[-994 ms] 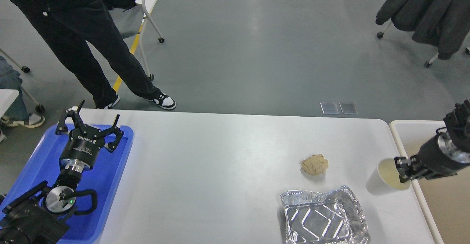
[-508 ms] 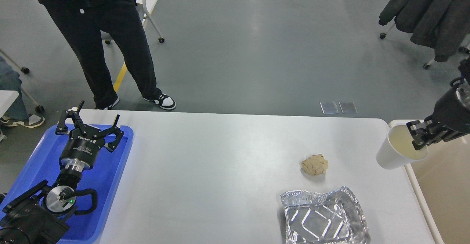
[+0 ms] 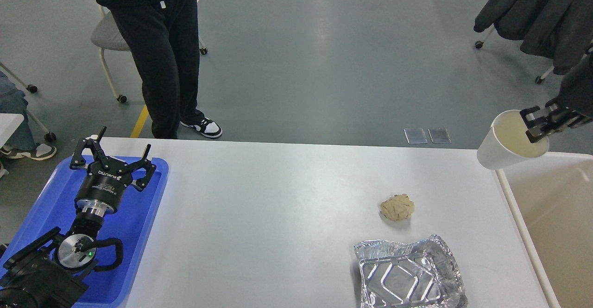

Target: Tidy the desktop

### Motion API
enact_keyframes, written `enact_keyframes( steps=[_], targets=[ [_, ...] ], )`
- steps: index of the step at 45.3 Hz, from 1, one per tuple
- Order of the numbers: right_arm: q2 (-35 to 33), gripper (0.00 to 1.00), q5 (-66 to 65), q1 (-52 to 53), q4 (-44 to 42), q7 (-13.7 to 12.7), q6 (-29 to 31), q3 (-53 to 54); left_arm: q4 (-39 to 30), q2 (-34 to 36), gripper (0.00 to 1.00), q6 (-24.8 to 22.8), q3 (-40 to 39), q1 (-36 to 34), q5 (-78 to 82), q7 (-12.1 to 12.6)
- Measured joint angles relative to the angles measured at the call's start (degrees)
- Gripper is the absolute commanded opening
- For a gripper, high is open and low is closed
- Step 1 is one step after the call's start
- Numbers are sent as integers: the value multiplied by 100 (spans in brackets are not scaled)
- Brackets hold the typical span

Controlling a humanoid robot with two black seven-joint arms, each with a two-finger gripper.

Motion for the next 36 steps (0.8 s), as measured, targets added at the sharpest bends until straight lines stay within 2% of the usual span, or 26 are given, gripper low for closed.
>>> enact_keyframes(
  steps=[8, 18, 26, 36],
  targets=[
    [-17, 0, -23, 168, 9, -4, 13, -13, 0, 0, 99, 0, 0, 0, 0, 1],
    [-386, 0, -43, 219, -159, -13, 21, -260, 0, 0, 99, 0, 0, 0, -1, 4],
    [-1167, 0, -46, 177, -327, -14, 23, -384, -1, 1, 99, 0, 0, 0, 0, 4],
    [-2245, 0, 37, -259, -995, -15, -73, -392, 0, 0, 99, 0, 1, 0, 0, 3]
  ],
)
